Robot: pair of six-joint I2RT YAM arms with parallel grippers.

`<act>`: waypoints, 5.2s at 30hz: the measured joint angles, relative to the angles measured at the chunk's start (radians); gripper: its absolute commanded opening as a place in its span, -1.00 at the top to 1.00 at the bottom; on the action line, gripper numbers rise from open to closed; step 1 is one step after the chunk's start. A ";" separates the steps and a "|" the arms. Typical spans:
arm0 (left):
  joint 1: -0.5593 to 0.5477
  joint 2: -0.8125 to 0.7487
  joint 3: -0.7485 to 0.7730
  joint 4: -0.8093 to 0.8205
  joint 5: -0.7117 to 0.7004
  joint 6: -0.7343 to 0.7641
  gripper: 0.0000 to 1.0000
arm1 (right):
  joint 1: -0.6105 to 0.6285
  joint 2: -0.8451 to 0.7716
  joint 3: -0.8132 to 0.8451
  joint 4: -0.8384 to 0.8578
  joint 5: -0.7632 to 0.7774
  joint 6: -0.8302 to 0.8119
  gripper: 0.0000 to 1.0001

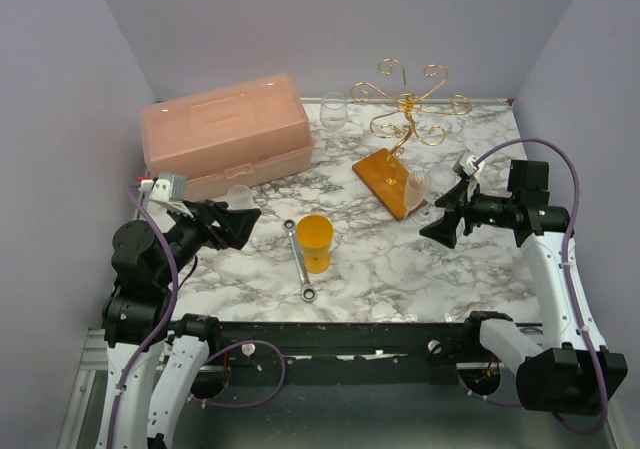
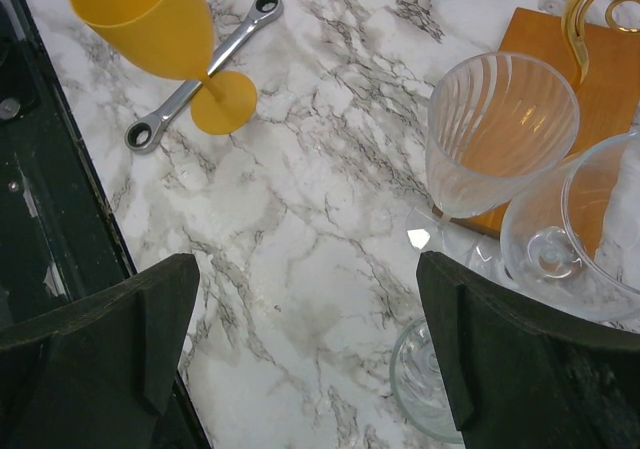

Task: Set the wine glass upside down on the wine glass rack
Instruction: Pick up the wine glass at the center of the board, then turn the wine glass upside down at the wine rack.

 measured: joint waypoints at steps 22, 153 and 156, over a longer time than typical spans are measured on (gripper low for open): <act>0.000 0.072 0.000 -0.035 0.019 0.003 -0.97 | 0.000 0.028 -0.013 0.003 -0.058 -0.039 -1.00; -0.492 0.211 -0.053 0.374 -0.079 -0.116 1.00 | 0.000 -0.037 0.073 0.103 -0.168 0.595 -0.99; -0.546 0.224 -0.058 0.410 -0.124 -0.131 1.00 | 0.000 -0.038 0.069 0.131 -0.159 0.644 -0.98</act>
